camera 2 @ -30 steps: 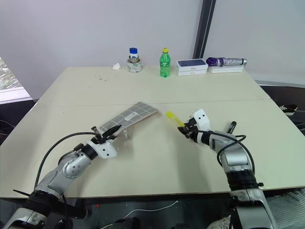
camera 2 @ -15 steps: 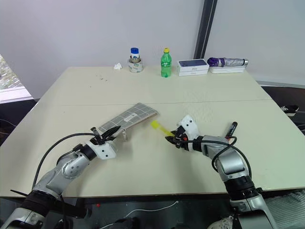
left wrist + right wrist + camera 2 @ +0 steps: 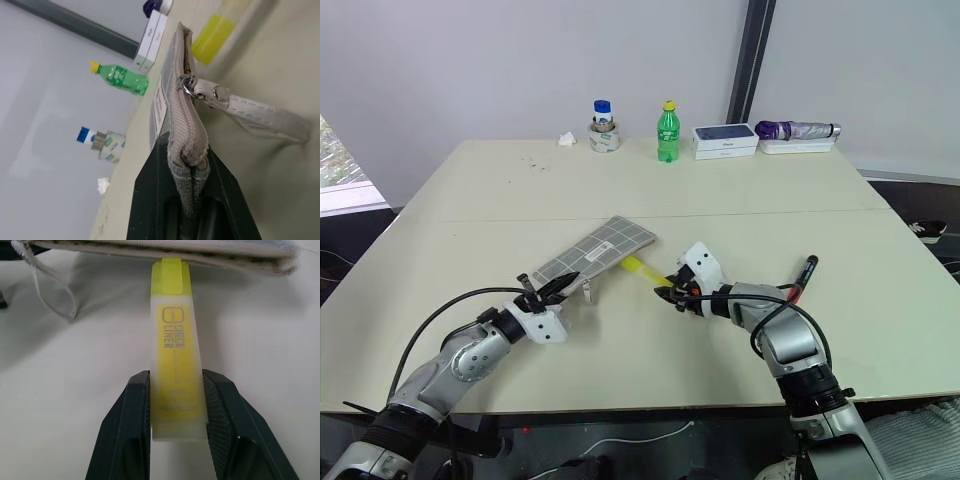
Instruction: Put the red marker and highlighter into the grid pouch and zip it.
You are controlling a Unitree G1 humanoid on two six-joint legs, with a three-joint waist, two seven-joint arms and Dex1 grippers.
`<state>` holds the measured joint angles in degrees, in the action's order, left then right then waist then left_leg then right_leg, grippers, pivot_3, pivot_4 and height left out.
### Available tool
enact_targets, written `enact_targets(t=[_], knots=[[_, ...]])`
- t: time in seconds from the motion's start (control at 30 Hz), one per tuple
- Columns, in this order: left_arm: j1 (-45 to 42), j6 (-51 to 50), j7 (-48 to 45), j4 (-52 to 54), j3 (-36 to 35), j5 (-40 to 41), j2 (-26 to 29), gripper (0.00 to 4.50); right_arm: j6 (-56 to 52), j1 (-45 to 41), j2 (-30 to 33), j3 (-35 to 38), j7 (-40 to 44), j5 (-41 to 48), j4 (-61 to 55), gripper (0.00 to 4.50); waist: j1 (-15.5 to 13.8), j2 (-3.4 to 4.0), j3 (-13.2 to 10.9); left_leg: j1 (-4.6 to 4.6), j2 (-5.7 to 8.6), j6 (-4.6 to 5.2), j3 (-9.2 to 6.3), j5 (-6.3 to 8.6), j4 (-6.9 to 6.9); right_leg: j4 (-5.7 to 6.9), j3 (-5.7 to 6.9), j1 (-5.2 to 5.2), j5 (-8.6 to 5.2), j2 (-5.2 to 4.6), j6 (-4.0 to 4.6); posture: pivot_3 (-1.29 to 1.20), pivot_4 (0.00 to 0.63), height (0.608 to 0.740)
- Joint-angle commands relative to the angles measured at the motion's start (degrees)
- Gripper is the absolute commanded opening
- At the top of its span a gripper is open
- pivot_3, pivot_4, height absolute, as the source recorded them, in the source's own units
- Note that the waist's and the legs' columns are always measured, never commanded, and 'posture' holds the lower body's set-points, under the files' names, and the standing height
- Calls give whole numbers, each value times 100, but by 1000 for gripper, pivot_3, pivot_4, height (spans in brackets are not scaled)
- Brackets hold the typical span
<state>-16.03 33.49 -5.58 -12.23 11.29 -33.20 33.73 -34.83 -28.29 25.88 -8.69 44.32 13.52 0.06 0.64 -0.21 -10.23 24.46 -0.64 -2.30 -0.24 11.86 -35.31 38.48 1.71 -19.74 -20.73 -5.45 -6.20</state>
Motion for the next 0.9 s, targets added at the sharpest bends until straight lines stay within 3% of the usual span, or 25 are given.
enact_targets(t=[0.03, 0.47, 0.9], knots=[[-108, 223, -79, 317, 101, -76, 81, 0, 244, -187, 73, -180, 121, -135, -322, 886, -1, 0, 0, 0, 0, 0, 0, 0, 0, 0, 0, 0, 0, 0, 0, 0, 150, 740], [-218, 719, -1433, 341, 422, 1269, 65, 0, 2579, -865, 585, -994, 960, -1328, 267, 886, -6, 0, 0, 0, 3, 0, -2, 0, -3, -1, 1, 1, 0, 1, 0, 0, 150, 740], [-283, -28, -2311, 136, -266, 2851, 44, 0, 2480, -727, 713, -748, 1310, -1136, 222, 886, 0, 0, 0, 0, -4, -21, -3, -12, -7, -2, 2, 4, 0, 2, 0, 0, 150, 740]])
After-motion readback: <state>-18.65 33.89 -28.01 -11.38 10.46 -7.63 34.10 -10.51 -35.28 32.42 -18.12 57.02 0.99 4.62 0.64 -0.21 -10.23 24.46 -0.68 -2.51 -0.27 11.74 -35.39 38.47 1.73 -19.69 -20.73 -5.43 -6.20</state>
